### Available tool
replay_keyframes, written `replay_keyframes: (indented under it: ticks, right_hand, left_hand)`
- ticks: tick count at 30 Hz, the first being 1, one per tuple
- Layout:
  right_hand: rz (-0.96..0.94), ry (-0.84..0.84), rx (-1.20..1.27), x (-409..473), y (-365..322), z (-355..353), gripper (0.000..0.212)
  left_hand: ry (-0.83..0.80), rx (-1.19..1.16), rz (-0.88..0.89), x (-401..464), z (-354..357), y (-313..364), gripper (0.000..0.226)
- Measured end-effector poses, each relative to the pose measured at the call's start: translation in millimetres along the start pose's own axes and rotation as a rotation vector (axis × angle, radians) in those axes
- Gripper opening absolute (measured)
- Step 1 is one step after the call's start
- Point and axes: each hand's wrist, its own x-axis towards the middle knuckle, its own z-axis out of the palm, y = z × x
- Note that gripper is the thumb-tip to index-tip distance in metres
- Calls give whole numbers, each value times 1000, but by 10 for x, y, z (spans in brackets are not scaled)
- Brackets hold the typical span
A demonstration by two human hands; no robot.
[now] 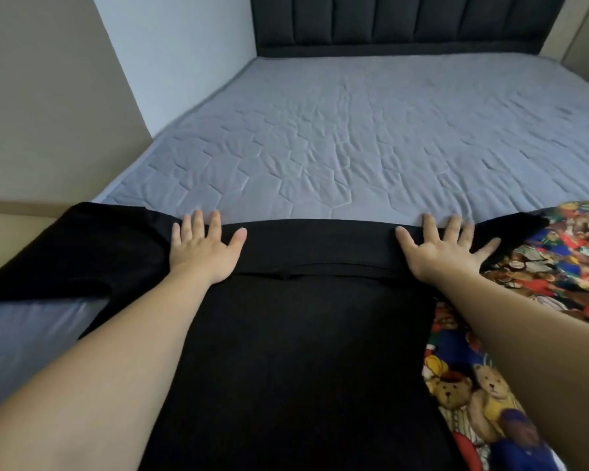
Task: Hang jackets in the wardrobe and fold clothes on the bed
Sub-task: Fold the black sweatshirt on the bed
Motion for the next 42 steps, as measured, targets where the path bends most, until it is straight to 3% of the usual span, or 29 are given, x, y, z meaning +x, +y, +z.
replay_keyframes:
  ticks: [5, 11, 16, 22, 30, 34, 37, 40, 42]
  right_hand:
    - [161, 21, 11, -240, 185, -117, 103]
    - [160, -88, -55, -413, 367, -312, 104]
    - [202, -63, -53, -292, 558, -344, 110]
    - [189, 43, -19, -97, 643, -130, 111]
    - [173, -48, -160, -151, 592, -208, 102]
    - [146, -49, -110, -407, 236, -282, 85]
    - [-47, -23, -62, -697, -394, -209, 79]
    - [-255, -55, -18, -1049, -1265, -49, 79]
    - [-387, -70, 9, -1296, -1861, 85, 78]
  left_hand:
    - [-24, 51, -101, -147, -54, -371, 86]
    - [-110, 16, -74, -176, -140, -433, 92]
    - [-57, 116, -181, -219, -74, -381, 96]
    - [-126, 107, -245, -75, -28, -346, 100]
    - [-133, 73, -219, -238, -147, -309, 97]
    - [-161, 23, -137, -383, -234, -383, 91]
    - [-188, 16, -44, -504, -282, -612, 85]
    - [-73, -23, -47, -697, -246, -1102, 83]
    - [69, -60, -186, -875, -154, -1646, 83]
